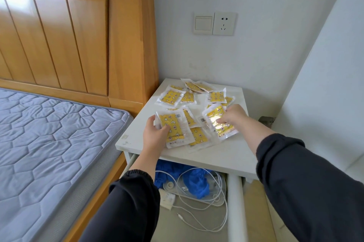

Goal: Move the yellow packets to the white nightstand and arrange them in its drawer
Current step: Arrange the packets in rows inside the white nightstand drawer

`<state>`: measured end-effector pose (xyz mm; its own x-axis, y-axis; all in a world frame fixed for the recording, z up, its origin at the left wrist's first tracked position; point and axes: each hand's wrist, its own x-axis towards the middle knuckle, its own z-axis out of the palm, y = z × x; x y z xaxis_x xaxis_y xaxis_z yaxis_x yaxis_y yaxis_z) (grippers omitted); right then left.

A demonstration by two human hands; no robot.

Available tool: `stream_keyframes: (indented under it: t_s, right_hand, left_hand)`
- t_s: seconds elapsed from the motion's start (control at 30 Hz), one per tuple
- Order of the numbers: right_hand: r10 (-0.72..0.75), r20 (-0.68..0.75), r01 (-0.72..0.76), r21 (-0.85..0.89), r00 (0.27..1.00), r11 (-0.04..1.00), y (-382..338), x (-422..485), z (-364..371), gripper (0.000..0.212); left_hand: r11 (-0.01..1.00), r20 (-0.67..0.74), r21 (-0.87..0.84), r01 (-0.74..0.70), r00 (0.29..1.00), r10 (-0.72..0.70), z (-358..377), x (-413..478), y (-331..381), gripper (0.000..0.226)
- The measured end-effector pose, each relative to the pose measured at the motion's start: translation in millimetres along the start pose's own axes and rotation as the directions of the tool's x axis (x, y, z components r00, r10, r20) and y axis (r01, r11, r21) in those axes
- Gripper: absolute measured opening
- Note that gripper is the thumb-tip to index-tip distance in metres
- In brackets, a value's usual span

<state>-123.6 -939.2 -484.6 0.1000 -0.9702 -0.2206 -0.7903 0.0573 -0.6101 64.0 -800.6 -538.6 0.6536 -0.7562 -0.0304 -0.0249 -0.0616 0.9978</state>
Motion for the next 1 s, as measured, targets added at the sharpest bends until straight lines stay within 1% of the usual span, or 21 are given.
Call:
stream_keyframes:
  t_s: [0.07,0.1,0.17,0.23,0.27,0.37,0.43,0.47,0.53,0.63,0.67,0.73,0.77,0.83,0.87,0.93,1.0]
  right_hand:
    - [-0.017,-0.007,0.015,-0.168,1.0,0.986,-8,-7,3,0.036]
    - [-0.006,0.011,0.008,-0.207,1.0,0.978,-9,-8,4,0.04]
    - [0.021,0.035,-0.013,-0.209,0.999,0.978,-13,-12,5,0.049]
    - [0.067,0.054,-0.058,-0.15,0.996,0.987,-14,-13,3,0.059]
    - [0.081,0.075,-0.071,-0.129,0.994,0.989,-14,-14,2,0.061]
    - [0.06,0.135,-0.057,-0.024,0.989,0.998,-8,-13,5,0.056]
    - [0.127,0.134,-0.126,-0.02,0.983,0.992,-4,-15,6,0.06]
    - [0.164,0.121,-0.167,0.017,0.979,0.986,-1,-15,6,0.061]
    - [0.198,0.158,-0.225,0.178,0.967,0.958,10,-13,2,0.062]
    - [0.189,0.247,-0.278,0.404,0.951,0.871,39,2,-2,0.064]
    - [0.17,0.26,-0.282,0.49,0.95,0.825,53,13,0,0.064]
    - [0.148,0.296,-0.308,0.622,0.944,0.719,60,-8,-2,0.066]
    - [0.135,0.319,-0.324,0.672,0.938,0.666,54,-35,-6,0.058]
    - [0.079,0.36,-0.337,0.743,0.93,0.578,52,-72,-7,0.026]
    - [0.049,0.373,-0.339,0.771,0.927,0.54,54,-88,-6,0.019]
    - [0.016,0.377,-0.339,0.812,0.926,0.475,62,-111,1,0.019]
    - [-0.024,0.379,-0.342,0.86,0.925,0.38,71,-129,9,0.021]
  left_hand:
    - [1.0,-0.005,0.009,-0.002,1.0,0.002,1,0,0,0.048]
    - [1.0,-0.005,0.013,-0.003,1.0,0.003,1,0,0,0.049]
    - [1.0,-0.005,0.03,-0.007,1.0,0.007,1,-1,-1,0.051]
    - [0.999,-0.004,0.042,-0.009,1.0,0.009,2,-1,-1,0.052]
    - [0.999,-0.004,0.045,-0.01,1.0,0.01,2,-1,-2,0.052]
    - [0.999,-0.006,0.047,-0.004,1.0,0.004,3,-1,-1,0.053]
    - [0.999,0.0,0.049,0.0,1.0,0.0,3,-2,0,0.054]
    - [0.999,0.005,0.051,0.003,1.0,-0.003,2,-3,1,0.054]
    - [0.999,0.012,0.045,0.017,1.0,-0.018,1,-6,4,0.053]
    - [0.995,0.051,-0.01,0.096,0.994,-0.095,0,-12,10,0.051]
    - [0.99,0.082,-0.039,0.132,0.988,-0.129,0,-16,12,0.049]
    - [0.976,0.16,-0.106,0.19,0.972,-0.171,-2,-29,14,0.043]
    - [0.968,0.195,-0.138,0.209,0.964,-0.181,-2,-37,14,0.041]
    - [0.952,0.264,-0.182,0.247,0.945,-0.195,-5,-56,10,0.038]
    - [0.943,0.301,-0.195,0.271,0.931,-0.206,-7,-65,6,0.038]
    - [0.927,0.373,-0.204,0.315,0.9,-0.225,-13,-81,-3,0.04]
    - [0.919,0.407,-0.2,0.339,0.882,-0.237,-19,-94,-14,0.043]
